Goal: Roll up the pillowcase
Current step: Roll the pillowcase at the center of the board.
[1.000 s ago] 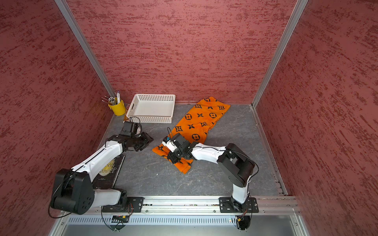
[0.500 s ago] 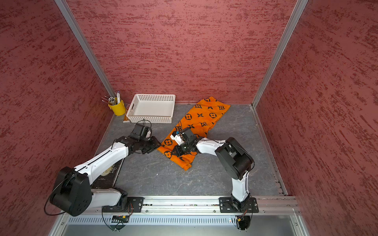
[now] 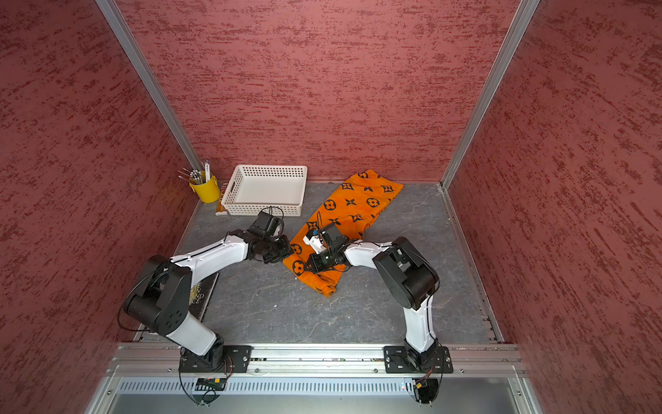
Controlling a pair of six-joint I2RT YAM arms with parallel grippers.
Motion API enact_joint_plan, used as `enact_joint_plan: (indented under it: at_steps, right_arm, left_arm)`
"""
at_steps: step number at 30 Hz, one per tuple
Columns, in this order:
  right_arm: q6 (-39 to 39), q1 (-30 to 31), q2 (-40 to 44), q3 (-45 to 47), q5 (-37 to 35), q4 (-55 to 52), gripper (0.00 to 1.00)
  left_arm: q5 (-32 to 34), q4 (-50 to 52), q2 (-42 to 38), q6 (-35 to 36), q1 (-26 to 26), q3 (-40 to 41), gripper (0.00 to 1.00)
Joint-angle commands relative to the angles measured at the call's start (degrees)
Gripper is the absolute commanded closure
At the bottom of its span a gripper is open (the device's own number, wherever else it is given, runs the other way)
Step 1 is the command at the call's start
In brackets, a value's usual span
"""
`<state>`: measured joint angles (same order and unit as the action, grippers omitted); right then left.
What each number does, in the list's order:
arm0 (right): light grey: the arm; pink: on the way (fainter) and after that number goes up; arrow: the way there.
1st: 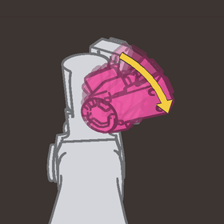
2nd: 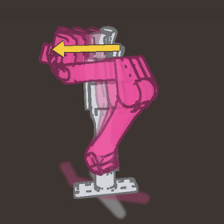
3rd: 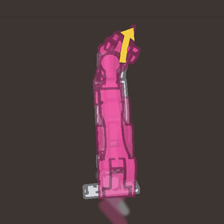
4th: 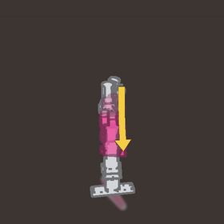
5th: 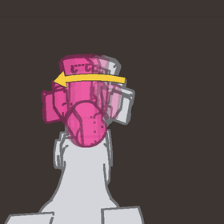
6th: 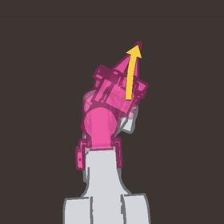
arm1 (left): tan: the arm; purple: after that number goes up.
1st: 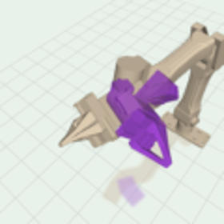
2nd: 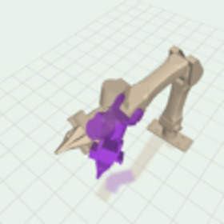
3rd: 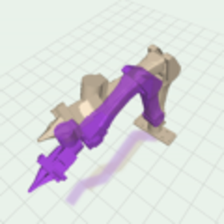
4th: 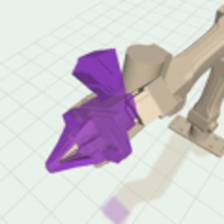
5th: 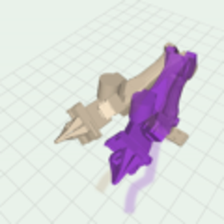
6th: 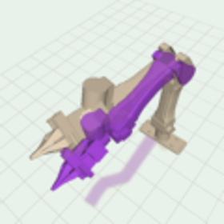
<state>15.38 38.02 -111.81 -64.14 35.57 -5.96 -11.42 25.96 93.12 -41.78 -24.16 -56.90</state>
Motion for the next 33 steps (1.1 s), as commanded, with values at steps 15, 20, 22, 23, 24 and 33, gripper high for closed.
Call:
enact_joint_plan:
  at_steps: [15, 20, 22, 23, 24, 33]
  right_arm:
    - [-10.03, 5.38, 19.08, 5.20, -18.08, -19.95, 0.41]
    - [-11.39, 5.88, 18.51, 7.37, -17.96, -23.03, 0.42]
    - [-11.38, 5.88, 17.41, 7.11, -19.17, -23.22, 0.42]
    - [-11.33, 5.88, 16.93, 6.80, -20.51, -23.42, 0.43]
    - [-11.27, 5.88, 16.27, 6.37, -22.51, -23.81, 0.44]
    - [-9.72, 3.04, 10.52, 5.53, -30.92, -23.23, 0.59]
  left_arm:
    - [5.37, 8.76, 6.14, -6.47, -0.09, -4.77, 0.79]
    - [4.88, 8.78, 6.44, -6.76, -0.09, -4.97, 0.79]
    - [5.00, 8.76, 6.42, -6.65, -0.01, -5.09, 0.79]
    - [4.98, 8.84, 6.46, -6.57, -0.01, -5.11, 0.79]
    - [5.05, 8.98, 6.39, -6.51, -0.05, -5.15, 0.79]
    - [5.96, 9.72, 6.02, -6.29, 0.07, -4.97, 0.79]
